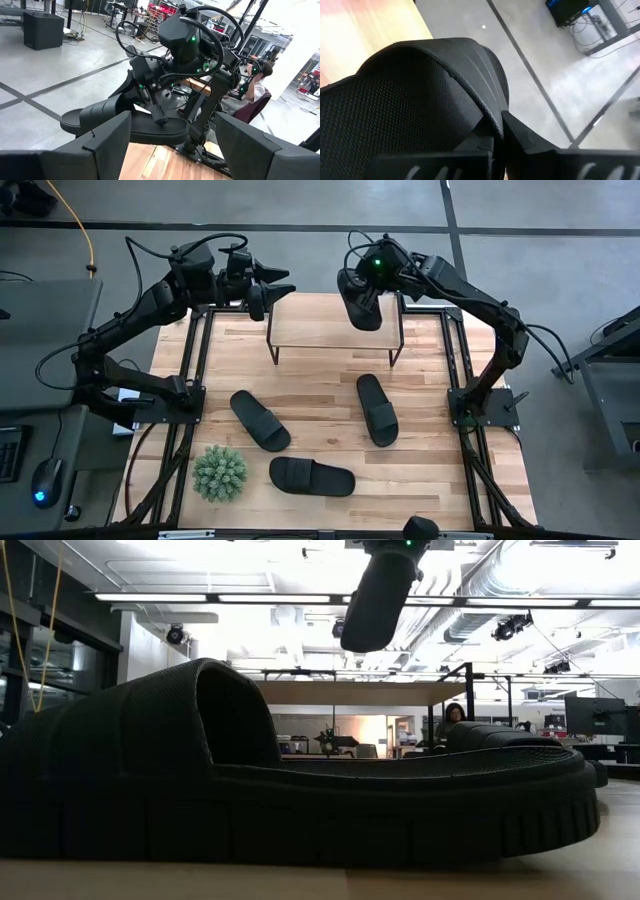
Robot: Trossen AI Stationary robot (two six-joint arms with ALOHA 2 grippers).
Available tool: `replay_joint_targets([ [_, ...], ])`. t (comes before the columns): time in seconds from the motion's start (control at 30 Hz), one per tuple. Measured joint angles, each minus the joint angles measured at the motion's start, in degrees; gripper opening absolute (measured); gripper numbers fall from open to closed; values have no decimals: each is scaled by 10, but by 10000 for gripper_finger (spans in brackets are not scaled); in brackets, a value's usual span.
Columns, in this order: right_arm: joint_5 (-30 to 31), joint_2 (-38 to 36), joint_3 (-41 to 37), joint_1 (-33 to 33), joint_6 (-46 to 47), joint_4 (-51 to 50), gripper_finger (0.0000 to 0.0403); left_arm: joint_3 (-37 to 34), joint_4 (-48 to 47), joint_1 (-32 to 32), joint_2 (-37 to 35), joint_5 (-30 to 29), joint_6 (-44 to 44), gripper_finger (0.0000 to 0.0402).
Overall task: Pick and place slides into the shelf
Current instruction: Put the black slipper on the shelf
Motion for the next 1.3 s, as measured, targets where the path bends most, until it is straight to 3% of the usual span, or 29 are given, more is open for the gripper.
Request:
replay_joint_targets([
  [0.37,-38,-19,0,29,23,-30,0,0,0,0,0,0,1,271],
  [0.63,-49,-81,0,64,60,-33,0,0,0,0,0,-10,1,271],
  [0.97,-14,-187,0,52,79,-95,0,0,0,0,0,-11,0,271],
  [1.17,-39,-209,-1,53,90,-103,0,0,0,0,0,-11,-2,271],
  [1.3,-49,-251,-100,53,105,-25,0,0,0,0,0,-11,-4,271],
])
